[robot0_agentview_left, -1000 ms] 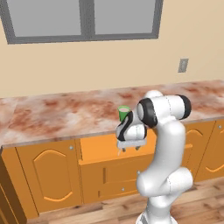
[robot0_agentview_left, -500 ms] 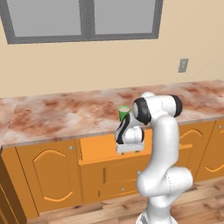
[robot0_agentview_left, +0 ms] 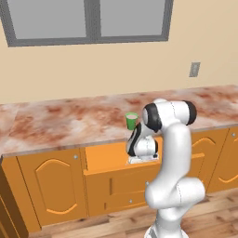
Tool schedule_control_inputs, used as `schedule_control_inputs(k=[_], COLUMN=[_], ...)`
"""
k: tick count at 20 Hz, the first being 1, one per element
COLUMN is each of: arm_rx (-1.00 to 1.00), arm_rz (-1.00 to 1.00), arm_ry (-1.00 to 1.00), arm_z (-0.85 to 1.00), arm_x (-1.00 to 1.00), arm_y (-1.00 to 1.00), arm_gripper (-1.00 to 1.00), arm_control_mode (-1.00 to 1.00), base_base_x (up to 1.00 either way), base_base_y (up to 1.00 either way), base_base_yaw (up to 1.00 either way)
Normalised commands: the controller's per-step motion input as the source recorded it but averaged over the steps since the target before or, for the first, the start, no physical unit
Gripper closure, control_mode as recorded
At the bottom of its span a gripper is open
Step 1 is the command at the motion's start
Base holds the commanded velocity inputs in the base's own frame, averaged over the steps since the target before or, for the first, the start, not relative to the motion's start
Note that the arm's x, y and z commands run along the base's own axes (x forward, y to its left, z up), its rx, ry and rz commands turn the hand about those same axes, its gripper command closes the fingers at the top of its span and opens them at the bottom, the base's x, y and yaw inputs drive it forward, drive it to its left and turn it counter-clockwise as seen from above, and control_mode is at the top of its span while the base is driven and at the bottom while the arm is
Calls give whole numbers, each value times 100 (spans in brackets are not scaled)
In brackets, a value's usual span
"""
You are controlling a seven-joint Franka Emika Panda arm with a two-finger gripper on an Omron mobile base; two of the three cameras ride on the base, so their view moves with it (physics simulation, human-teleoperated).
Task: Pick up the straw from the right drawer and put it inside the smoothie cup.
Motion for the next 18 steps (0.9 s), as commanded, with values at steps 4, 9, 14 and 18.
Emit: schedule_control_inputs(k=[4, 9, 14, 18], arm_rx=[0, -3, -1, 0], arm_rz=[0, 7, 12, 1], arm_ry=[10, 4, -5, -14], arm_z=[0, 13, 72, 87], arm_x=[-100, -100, -61, 8], arm_y=[-16, -1, 0, 2], arm_gripper=[-100, -100, -100, -100], arm_control_mode=[-100, -100, -100, -100], base_base_x=[0, 0, 0, 0], base_base_y=[0, 0, 0, 0], base_base_yaw=[0, 0, 0, 0])
